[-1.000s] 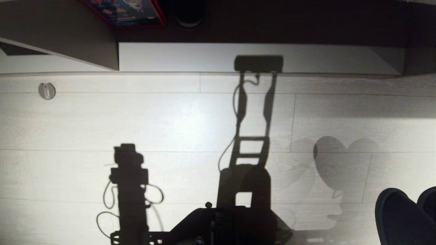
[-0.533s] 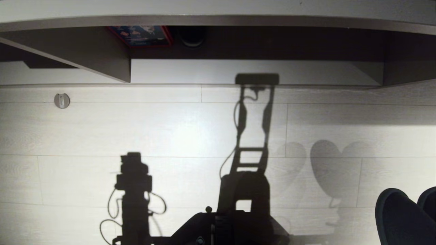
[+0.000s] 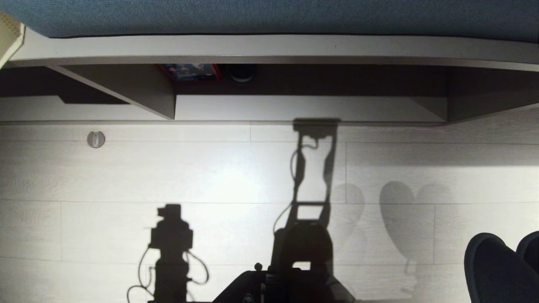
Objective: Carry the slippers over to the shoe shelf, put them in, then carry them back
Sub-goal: Place the slippers on the floor
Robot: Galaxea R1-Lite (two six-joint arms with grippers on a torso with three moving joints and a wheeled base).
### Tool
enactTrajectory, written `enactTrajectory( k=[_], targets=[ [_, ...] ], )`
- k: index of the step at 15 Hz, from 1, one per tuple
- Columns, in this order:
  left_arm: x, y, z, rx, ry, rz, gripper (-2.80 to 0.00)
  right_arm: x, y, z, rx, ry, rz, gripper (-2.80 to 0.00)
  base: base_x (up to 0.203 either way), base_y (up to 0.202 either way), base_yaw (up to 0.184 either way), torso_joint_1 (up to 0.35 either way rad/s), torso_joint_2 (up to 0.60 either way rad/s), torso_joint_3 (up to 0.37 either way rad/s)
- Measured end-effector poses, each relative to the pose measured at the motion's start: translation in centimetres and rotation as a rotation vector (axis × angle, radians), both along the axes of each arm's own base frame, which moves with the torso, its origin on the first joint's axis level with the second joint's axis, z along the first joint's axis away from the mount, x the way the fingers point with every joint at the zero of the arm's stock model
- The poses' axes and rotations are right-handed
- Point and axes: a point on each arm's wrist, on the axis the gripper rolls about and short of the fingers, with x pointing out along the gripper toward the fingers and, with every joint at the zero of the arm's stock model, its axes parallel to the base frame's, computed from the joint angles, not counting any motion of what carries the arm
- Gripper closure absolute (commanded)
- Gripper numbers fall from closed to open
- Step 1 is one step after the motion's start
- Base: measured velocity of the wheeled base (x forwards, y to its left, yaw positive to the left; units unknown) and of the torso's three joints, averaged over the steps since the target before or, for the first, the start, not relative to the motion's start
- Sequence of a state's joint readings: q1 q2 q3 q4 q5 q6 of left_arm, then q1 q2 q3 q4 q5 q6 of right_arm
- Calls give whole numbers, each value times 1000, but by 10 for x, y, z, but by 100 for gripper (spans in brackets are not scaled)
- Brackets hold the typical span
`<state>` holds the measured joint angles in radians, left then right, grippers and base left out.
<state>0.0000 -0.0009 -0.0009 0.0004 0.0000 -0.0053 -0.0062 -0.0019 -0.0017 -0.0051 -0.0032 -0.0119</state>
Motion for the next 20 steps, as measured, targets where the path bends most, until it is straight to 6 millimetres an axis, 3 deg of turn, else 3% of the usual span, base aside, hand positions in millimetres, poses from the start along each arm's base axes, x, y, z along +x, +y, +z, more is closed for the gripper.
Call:
enactTrajectory(
  k=[20],
  targets=[
    [0, 0, 0, 0, -1, 0, 0, 0, 0, 0, 0, 1, 0, 0, 0, 0, 0, 2, 2, 203]
  ],
)
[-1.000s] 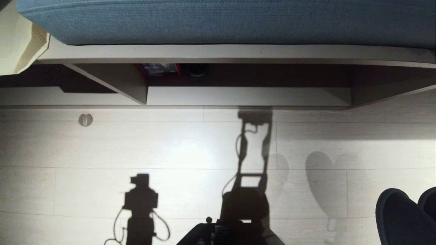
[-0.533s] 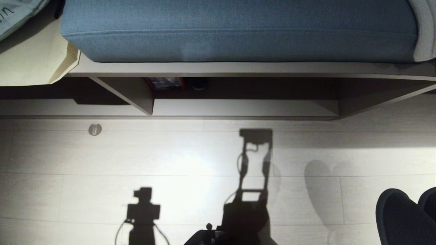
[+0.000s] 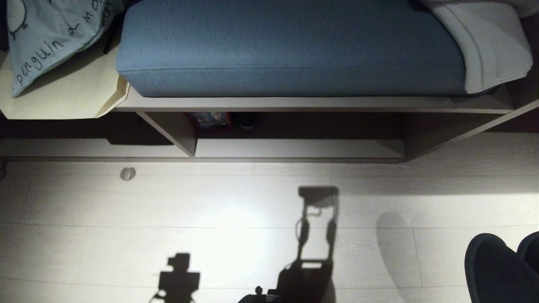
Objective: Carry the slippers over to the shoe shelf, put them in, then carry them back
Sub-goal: Place the slippers on the floor
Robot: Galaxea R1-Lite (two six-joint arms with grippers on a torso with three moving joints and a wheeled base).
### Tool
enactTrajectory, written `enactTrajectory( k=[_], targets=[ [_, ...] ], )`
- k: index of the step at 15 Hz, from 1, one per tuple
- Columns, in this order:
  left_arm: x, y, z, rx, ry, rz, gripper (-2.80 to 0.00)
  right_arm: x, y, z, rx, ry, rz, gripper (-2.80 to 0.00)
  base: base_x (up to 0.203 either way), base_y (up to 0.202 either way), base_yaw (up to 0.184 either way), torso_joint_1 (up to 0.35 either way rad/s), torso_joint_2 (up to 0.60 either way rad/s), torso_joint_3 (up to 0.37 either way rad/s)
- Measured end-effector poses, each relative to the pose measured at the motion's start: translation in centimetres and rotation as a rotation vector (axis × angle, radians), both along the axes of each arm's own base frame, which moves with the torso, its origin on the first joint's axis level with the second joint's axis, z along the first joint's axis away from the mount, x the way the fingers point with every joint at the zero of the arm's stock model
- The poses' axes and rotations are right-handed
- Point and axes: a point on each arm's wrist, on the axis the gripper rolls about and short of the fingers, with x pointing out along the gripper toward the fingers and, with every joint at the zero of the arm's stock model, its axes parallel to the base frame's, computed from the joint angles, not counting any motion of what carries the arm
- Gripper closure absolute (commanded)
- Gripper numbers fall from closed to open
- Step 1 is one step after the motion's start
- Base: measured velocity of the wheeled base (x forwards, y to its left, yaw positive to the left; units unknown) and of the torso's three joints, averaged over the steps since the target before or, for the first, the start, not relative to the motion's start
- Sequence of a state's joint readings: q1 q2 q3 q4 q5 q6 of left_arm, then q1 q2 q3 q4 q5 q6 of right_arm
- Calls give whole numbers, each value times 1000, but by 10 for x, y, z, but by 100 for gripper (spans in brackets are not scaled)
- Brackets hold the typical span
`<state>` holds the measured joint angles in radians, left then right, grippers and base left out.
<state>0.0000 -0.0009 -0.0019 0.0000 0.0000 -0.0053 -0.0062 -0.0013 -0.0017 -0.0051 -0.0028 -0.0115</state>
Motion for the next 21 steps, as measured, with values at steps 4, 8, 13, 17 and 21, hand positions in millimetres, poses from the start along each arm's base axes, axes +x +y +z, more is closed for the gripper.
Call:
enactTrajectory(
  k=[4, 8, 13, 17, 21],
  targets=[
    [0, 0, 0, 0, 1, 0, 0, 0, 0, 0, 0, 0, 1, 0, 0, 0, 0, 1, 1, 198],
    [0, 0, 0, 1, 1, 0, 0, 0, 0, 0, 0, 0, 0, 0, 0, 0, 0, 0, -1, 202],
    [0, 0, 0, 1, 0, 0, 0, 0, 0, 0, 0, 0, 1, 0, 0, 0, 0, 3, 2, 202],
    [0, 0, 0, 1, 1, 0, 0, 0, 0, 0, 0, 0, 0, 0, 0, 0, 0, 3, -2, 201],
    [0, 0, 0, 1, 1, 0, 0, 0, 0, 0, 0, 0, 0, 0, 0, 0, 0, 4, -1, 203]
  ],
)
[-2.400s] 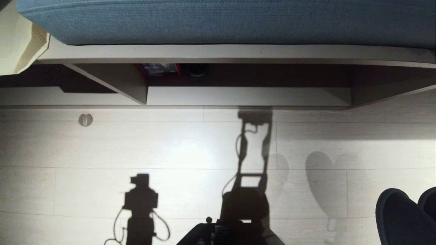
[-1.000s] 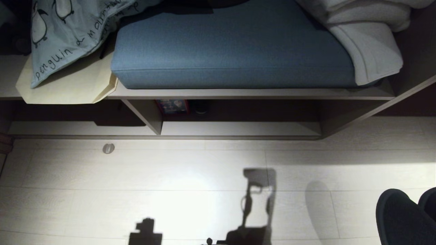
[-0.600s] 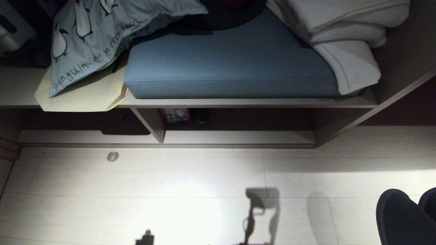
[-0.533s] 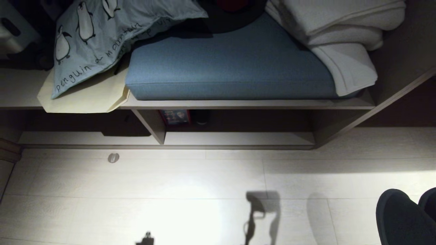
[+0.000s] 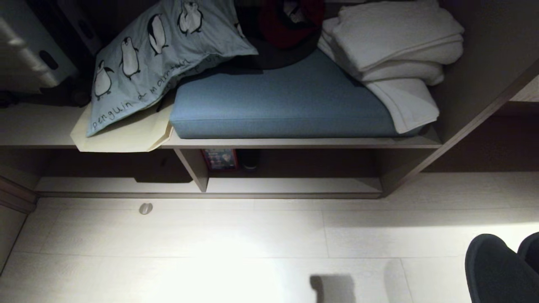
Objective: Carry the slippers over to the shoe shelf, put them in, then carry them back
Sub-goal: Place the slippers on the floor
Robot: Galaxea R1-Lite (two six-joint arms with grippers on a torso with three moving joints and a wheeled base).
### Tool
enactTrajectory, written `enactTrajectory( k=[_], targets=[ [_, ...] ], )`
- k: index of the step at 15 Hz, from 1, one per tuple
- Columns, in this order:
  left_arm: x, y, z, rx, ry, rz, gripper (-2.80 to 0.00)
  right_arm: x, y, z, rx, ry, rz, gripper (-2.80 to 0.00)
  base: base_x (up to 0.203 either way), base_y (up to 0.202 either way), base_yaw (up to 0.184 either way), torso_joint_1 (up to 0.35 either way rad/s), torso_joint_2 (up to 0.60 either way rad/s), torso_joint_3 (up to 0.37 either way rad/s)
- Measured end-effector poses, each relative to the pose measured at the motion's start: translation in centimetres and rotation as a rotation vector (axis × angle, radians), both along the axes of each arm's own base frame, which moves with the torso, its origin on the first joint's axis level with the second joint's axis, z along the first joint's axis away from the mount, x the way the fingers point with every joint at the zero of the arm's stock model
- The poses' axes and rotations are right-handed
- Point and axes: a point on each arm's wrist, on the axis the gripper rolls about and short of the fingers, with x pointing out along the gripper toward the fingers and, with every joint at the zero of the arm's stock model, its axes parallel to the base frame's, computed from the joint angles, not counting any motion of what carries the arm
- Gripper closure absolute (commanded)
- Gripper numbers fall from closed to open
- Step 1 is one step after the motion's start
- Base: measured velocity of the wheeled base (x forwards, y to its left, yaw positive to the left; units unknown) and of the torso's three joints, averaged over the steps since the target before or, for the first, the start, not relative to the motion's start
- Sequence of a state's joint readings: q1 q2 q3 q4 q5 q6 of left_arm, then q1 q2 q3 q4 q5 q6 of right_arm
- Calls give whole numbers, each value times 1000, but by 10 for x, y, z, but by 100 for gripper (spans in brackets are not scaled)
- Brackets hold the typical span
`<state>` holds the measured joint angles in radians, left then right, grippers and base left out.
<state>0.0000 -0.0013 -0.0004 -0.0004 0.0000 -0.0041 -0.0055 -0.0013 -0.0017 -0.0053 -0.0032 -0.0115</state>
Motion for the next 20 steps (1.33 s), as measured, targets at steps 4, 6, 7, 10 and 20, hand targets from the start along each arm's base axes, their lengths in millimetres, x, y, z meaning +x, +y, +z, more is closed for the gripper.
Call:
enactTrajectory(
  k=[4, 6, 7, 10, 20],
  targets=[
    [0, 0, 0, -1, 1, 0, 0, 0, 0, 0, 0, 0, 0, 0, 0, 0, 0, 5, 2, 201],
    [0, 0, 0, 0, 1, 0, 0, 0, 0, 0, -1, 0, -1, 0, 0, 0, 0, -3, 5, 200],
    [0, 0, 0, 0, 0, 0, 0, 0, 0, 0, 0, 0, 0, 0, 0, 0, 0, 2, 2, 198],
    [0, 0, 0, 0, 0, 0, 0, 0, 0, 0, 0, 0, 0, 0, 0, 0, 0, 3, 3, 203],
    [0, 0, 0, 0, 1, 0, 0, 0, 0, 0, 0, 0, 0, 0, 0, 0, 0, 2, 2, 203]
  ],
)
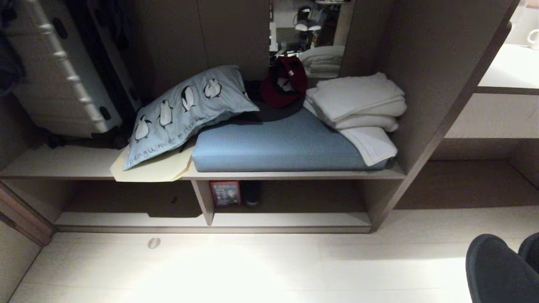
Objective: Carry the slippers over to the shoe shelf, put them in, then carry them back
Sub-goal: Place the slippers on the floor
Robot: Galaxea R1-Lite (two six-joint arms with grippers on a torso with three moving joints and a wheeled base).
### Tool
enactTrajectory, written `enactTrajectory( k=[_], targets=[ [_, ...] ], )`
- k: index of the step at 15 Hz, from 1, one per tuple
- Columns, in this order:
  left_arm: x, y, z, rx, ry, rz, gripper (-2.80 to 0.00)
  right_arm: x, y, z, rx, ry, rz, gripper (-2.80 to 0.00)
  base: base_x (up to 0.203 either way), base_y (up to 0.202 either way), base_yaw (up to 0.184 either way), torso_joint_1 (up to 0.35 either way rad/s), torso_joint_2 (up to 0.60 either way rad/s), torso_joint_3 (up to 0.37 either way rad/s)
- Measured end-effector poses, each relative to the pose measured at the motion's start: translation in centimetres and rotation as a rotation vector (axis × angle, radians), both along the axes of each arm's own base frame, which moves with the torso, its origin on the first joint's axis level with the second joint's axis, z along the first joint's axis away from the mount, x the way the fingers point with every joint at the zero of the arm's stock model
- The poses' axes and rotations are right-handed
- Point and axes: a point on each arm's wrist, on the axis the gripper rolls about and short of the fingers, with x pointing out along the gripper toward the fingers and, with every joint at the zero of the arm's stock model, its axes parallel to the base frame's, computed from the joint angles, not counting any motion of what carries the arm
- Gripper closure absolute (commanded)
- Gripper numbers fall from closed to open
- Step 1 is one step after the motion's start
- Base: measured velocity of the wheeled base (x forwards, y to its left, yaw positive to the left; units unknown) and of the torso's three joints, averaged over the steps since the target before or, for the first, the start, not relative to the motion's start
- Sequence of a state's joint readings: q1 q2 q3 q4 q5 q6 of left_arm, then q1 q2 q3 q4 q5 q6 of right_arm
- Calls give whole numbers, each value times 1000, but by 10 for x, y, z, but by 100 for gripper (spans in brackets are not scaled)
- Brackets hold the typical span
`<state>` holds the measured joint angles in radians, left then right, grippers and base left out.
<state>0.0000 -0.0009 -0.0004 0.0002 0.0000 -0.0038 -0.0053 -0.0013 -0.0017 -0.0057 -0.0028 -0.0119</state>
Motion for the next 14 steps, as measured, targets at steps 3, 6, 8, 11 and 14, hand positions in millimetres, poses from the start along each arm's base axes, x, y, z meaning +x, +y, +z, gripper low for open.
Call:
enactTrajectory(
  k=[3, 6, 8, 11, 14],
  targets=[
    [0, 0, 0, -1, 0, 0, 0, 0, 0, 0, 0, 0, -1, 0, 0, 0, 0, 5, 2, 203],
    [0, 0, 0, 0, 0, 0, 0, 0, 0, 0, 1, 0, -1, 0, 0, 0, 0, 1, 1, 200],
    [0, 0, 0, 0, 0, 0, 0, 0, 0, 0, 0, 0, 0, 0, 0, 0, 0, 0, 2, 206],
    [0, 0, 0, 0, -2, 0, 0, 0, 0, 0, 0, 0, 0, 0, 0, 0, 0, 2, 3, 205],
    [0, 0, 0, 0, -1, 0, 0, 0, 0, 0, 0, 0, -1, 0, 0, 0, 0, 4, 4, 195]
  ],
)
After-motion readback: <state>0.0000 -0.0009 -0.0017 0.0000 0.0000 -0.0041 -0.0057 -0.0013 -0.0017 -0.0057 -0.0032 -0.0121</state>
